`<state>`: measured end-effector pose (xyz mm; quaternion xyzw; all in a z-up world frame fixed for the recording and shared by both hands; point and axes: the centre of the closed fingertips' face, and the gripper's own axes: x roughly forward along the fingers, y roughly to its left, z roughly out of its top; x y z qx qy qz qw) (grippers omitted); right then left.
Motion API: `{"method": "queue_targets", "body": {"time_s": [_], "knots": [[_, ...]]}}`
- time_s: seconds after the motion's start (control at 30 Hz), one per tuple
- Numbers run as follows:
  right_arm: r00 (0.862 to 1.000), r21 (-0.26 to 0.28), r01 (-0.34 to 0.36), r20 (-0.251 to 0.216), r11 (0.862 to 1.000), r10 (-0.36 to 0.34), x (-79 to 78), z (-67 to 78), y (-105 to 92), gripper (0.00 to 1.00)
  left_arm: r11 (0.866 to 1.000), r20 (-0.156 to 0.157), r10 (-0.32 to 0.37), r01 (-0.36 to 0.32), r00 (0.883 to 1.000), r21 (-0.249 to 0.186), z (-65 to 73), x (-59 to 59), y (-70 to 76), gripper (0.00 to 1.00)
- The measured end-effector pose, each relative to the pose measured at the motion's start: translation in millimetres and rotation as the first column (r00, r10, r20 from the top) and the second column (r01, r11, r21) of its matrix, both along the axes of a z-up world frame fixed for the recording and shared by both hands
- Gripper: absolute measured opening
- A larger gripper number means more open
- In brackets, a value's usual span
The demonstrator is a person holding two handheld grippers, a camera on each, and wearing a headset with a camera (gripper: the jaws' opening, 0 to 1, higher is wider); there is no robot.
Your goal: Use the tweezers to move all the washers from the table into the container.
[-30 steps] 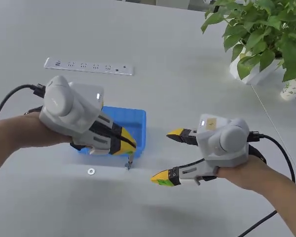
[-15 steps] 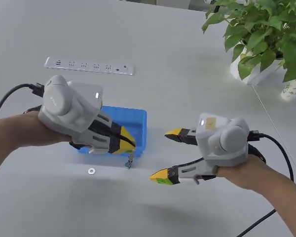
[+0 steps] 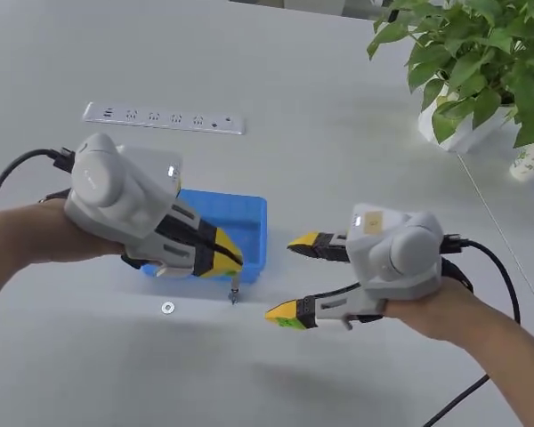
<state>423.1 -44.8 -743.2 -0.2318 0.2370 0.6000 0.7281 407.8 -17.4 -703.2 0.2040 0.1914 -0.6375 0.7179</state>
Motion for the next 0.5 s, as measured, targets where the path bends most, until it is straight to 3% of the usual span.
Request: {"method": "queue_targets", "body": {"time_s": [0.5], "knots": [[1.0,-0.002,0.008,0.0,1.0,-0.008,1.4,-0.6,-1.8,0.6,1.0,-0.021,0.009,-0.009,1.0,-0.004,-1.7,2.1,3.0,0.05]]}}
